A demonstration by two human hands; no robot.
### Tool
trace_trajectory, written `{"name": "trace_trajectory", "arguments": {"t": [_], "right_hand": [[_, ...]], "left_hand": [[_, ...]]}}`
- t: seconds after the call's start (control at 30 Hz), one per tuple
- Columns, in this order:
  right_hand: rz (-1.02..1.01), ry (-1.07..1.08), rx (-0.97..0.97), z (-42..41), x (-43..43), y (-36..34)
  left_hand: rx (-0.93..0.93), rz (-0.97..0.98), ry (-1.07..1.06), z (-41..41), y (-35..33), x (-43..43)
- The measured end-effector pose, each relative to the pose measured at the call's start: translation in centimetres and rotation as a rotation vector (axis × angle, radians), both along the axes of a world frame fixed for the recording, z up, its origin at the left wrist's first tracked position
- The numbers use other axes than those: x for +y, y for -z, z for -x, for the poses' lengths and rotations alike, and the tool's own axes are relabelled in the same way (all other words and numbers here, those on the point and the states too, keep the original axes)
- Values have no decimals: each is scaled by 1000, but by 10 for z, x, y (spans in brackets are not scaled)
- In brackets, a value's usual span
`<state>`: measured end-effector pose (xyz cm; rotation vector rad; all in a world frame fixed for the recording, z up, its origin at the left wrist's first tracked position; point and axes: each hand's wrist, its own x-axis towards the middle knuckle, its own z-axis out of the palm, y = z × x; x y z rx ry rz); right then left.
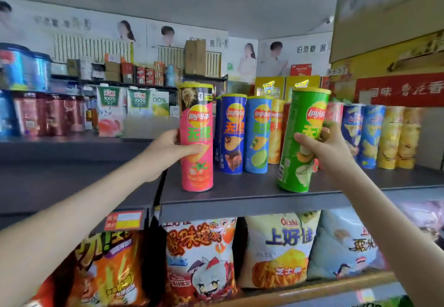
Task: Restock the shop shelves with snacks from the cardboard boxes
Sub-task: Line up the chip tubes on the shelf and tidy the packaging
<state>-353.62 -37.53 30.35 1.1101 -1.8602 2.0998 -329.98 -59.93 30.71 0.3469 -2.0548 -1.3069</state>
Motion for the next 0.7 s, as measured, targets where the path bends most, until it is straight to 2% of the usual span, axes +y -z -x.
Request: {"name": "trace_trajectory", "arguments": {"t": [0.23, 0.3, 0.43, 0.53, 0.7], "right_hand": [[-112, 5, 69, 43, -34, 6], [-174, -5, 118, 45, -38, 8], [-266, 124, 324, 47, -41, 21], [-259, 118, 356, 46, -43, 26], [-248, 23, 347, 37, -32, 22]], "left_hand": [[-28, 13, -107, 33, 7, -25], [-21, 73, -207, 38, 12, -19], [-69, 239, -510, 45, 25, 10], [-112, 321, -549, 50, 28, 18], [-185, 172, -565, 46, 16, 11]]}}
